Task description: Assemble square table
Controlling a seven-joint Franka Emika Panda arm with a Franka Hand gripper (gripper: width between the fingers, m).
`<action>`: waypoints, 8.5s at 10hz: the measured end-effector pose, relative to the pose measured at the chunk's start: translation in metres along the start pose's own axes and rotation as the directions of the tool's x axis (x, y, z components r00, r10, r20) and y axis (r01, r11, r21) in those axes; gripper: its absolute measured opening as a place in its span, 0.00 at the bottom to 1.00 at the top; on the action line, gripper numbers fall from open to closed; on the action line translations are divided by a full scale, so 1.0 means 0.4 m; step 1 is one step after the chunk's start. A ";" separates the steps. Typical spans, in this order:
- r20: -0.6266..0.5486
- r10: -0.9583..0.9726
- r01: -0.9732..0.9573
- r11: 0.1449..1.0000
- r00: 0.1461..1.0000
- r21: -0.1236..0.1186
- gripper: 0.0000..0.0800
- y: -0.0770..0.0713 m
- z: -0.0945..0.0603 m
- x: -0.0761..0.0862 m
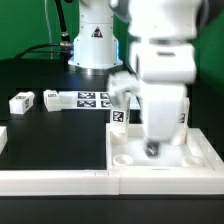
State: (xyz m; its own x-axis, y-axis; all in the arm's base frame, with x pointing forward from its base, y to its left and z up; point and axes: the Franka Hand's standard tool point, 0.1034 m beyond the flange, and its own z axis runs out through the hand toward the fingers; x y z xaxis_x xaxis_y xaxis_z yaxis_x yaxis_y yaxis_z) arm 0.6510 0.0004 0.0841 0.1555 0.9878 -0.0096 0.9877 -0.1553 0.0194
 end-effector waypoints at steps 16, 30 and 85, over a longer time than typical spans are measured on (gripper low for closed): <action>0.079 0.879 -0.882 0.468 0.471 0.050 0.81 -0.008 -0.112 -0.228; 0.107 0.862 -0.868 0.492 0.496 0.064 0.81 -0.242 0.000 -0.264; 0.728 0.538 -0.858 0.495 0.425 0.135 0.36 -0.525 0.062 -0.368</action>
Offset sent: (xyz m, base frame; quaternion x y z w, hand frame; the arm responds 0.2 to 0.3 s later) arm 0.0000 0.0000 0.0000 0.0000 0.0000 0.1296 0.9916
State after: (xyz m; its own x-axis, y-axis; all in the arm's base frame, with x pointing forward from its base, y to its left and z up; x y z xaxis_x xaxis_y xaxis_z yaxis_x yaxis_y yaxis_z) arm 0.4210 -0.1126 0.0568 0.6103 0.3274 -0.7213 0.3580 -0.9263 -0.1175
